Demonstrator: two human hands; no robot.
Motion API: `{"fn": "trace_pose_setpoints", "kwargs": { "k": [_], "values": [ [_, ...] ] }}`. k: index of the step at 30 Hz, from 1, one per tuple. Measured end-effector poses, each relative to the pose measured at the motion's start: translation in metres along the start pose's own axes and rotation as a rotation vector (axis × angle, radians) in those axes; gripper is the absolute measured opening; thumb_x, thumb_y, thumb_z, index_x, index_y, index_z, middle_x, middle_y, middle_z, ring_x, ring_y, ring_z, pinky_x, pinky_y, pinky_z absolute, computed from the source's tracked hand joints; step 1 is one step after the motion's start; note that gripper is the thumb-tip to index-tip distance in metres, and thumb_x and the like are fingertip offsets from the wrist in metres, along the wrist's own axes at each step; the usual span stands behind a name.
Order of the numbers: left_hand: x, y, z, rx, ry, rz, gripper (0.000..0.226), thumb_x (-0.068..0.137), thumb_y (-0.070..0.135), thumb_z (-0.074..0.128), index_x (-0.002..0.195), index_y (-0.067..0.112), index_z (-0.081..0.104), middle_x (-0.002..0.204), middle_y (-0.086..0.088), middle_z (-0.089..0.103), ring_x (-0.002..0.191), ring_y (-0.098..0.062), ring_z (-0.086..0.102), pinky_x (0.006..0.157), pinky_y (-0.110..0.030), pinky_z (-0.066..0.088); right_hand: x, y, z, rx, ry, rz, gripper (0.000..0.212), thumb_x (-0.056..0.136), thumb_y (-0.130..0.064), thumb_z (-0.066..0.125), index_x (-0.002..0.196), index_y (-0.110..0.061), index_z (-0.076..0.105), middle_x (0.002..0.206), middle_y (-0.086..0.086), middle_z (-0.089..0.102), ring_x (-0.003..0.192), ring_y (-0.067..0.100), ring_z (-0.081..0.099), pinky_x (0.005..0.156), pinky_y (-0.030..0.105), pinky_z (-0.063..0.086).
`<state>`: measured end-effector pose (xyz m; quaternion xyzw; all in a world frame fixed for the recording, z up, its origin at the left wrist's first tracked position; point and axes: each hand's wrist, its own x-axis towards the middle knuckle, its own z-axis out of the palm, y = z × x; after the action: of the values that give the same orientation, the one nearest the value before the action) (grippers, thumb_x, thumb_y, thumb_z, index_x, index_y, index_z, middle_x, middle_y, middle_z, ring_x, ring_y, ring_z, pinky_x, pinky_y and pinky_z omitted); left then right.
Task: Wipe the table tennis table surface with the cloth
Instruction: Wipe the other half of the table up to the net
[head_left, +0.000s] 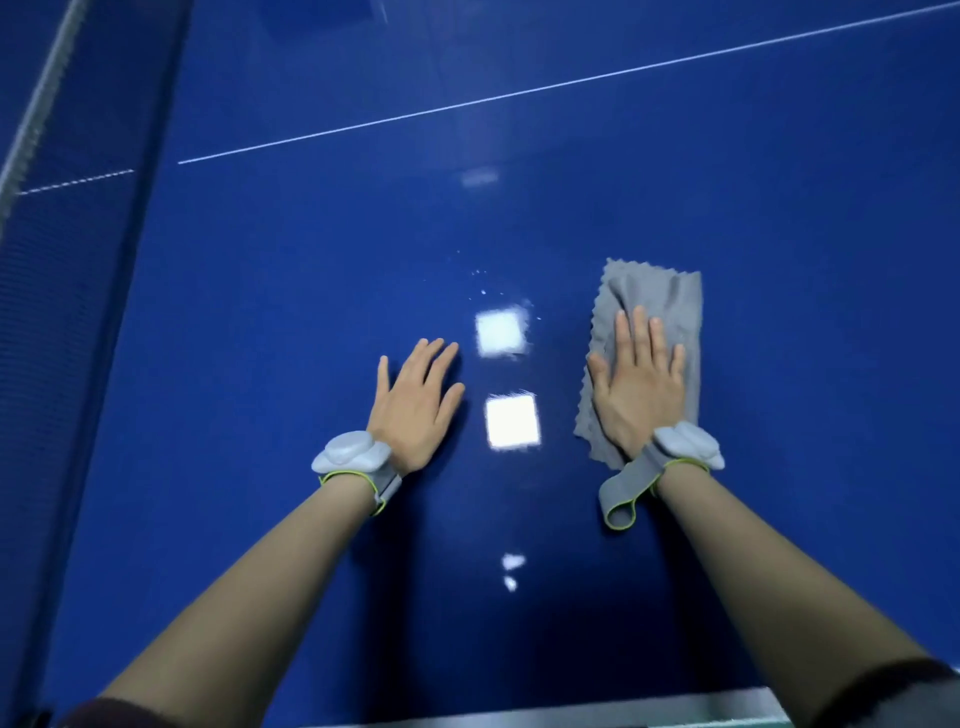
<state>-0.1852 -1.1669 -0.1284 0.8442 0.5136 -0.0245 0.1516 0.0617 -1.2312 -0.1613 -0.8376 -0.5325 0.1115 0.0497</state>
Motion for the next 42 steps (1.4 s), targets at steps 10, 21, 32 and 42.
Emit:
{"fn": "trace_pose_setpoints", "kwargs": {
  "k": [10, 21, 32, 42],
  "values": [
    [0.037, -0.187, -0.044, 0.078, 0.02, -0.025, 0.068, 0.087, 0.052, 0.003, 0.148, 0.023, 0.015, 0.156, 0.005, 0.013, 0.144, -0.011, 0.002, 0.113, -0.042, -0.009, 0.086, -0.213, 0.037, 0.063, -0.006, -0.077, 0.062, 0.099, -0.047, 0.018, 0.151, -0.018, 0.0, 0.159, 0.003, -0.005, 0.146, 0.02, -0.007, 0.114, 0.041, -0.009],
    [-0.032, -0.306, -0.057, -0.009, 0.102, -0.331, 0.058, 0.095, 0.048, 0.014, 0.147, 0.021, 0.018, 0.156, 0.003, 0.015, 0.144, -0.012, 0.003, 0.113, -0.044, -0.007, 0.063, -0.363, 0.073, 0.041, -0.148, -0.453, 0.06, 0.1, -0.048, 0.016, 0.151, -0.022, -0.001, 0.158, -0.003, -0.008, 0.145, 0.015, -0.012, 0.114, 0.037, -0.013],
    [0.005, -0.203, -0.043, -0.196, 0.209, -0.298, 0.05, 0.099, 0.033, 0.03, 0.146, 0.018, 0.023, 0.155, 0.0, 0.019, 0.144, -0.016, 0.008, 0.114, -0.049, -0.001, -0.066, -0.237, 0.062, -0.034, -0.194, -0.662, 0.056, 0.098, -0.048, 0.026, 0.148, -0.023, 0.027, 0.156, -0.004, 0.021, 0.143, 0.012, 0.013, 0.113, 0.039, 0.009],
    [0.054, -0.108, -0.036, -0.167, 0.165, -0.184, 0.05, 0.099, 0.035, 0.027, 0.146, 0.021, 0.02, 0.155, 0.003, 0.017, 0.144, -0.013, 0.005, 0.115, -0.047, -0.002, 0.009, -0.08, 0.011, 0.004, -0.139, -0.212, 0.064, 0.089, -0.059, -0.01, 0.147, -0.034, -0.006, 0.155, -0.015, -0.007, 0.142, 0.005, -0.013, 0.116, 0.034, -0.008]
  ]
}}
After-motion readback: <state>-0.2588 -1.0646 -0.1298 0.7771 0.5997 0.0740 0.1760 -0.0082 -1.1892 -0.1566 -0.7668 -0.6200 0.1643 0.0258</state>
